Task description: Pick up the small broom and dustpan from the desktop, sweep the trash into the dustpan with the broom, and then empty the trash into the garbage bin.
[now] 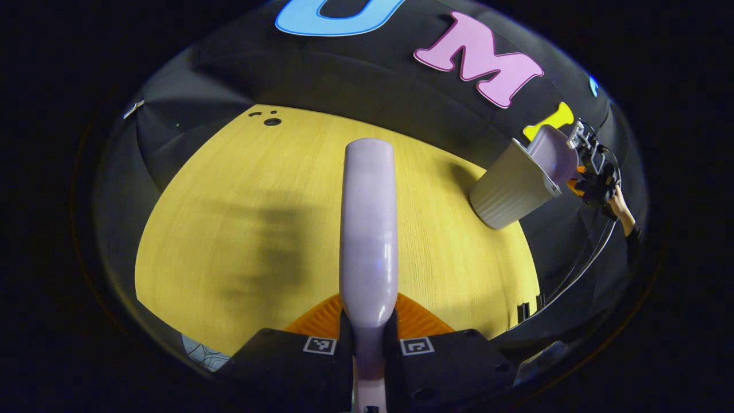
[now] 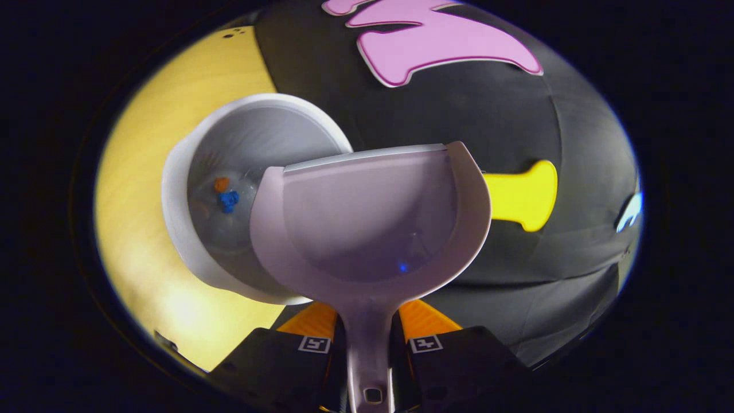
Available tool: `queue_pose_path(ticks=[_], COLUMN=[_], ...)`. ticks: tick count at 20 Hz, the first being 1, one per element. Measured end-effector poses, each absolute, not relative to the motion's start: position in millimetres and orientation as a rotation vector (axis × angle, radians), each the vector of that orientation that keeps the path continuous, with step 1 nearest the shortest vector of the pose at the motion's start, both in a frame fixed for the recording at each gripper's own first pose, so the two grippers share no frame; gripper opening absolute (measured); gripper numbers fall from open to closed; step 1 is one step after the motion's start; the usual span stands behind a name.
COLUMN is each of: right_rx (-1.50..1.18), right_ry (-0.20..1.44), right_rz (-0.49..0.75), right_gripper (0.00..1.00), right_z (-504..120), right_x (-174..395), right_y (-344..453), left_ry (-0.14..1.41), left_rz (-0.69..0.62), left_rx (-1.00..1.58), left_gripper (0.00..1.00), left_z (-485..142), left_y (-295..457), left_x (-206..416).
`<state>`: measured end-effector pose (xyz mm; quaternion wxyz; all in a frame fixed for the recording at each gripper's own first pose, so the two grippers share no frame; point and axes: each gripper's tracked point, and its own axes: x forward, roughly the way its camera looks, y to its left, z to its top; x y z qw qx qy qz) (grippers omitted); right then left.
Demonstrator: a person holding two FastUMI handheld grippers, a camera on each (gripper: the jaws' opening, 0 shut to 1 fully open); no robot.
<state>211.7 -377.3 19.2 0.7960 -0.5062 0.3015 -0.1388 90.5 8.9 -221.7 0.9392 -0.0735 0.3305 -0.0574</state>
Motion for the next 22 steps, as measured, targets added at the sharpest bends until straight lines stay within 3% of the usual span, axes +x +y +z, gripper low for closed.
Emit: queue_pose_path(ticks=[3,5,6,11,12,16,17,21,22], right_rx=[-0.921,-0.776,-0.701,-0.412,-0.385,-0.23,-0.194,-0.095,-0.081], right_ry=[0.599,0.577,0.567,0.482,0.464,0.434,0.439,0.478,0.485], right_rz=[-0.343,-0.354,-0.356,-0.282,-0.265,-0.131,-0.093,0.066,0.095], right_gripper=[0.39,0.31,0.35,0.31,0.35,0.35,0.39,0.31,0.35], right_z=[42.3,50.6,54.9,62.3,63.7,69.9,63.6,42.5,42.9], right_x=[198.0,185.3,181.7,195.7,198.0,203.0,207.4,221.6,222.4], right_y=[-380.3,-378.7,-375.1,-358.0,-351.4,-328.6,-320.1,-307.5,-308.7], left_ry=[0.647,0.63,0.621,0.575,0.565,0.532,0.527,0.52,0.522], left_rz=[-0.107,-0.099,-0.09,-0.049,-0.046,-0.038,-0.037,-0.037,-0.032], left_rx=[-0.174,-0.192,-0.187,-0.145,-0.141,-0.118,-0.11,-0.098,-0.096], left_gripper=[0.26,0.26,0.26,0.26,0.25,0.26,0.26,0.27,0.25], left_z=[-214.6,-208.8,-206.4,-197.9,-196.7,-198.6,-200.3,-207.1,-210.4], left_y=[14.5,19.2,22.6,35.8,36.3,37.3,37.6,36.0,36.1], left_x=[85.8,80.9,78.3,66.5,63.9,55.6,54.4,49.4,48.6])
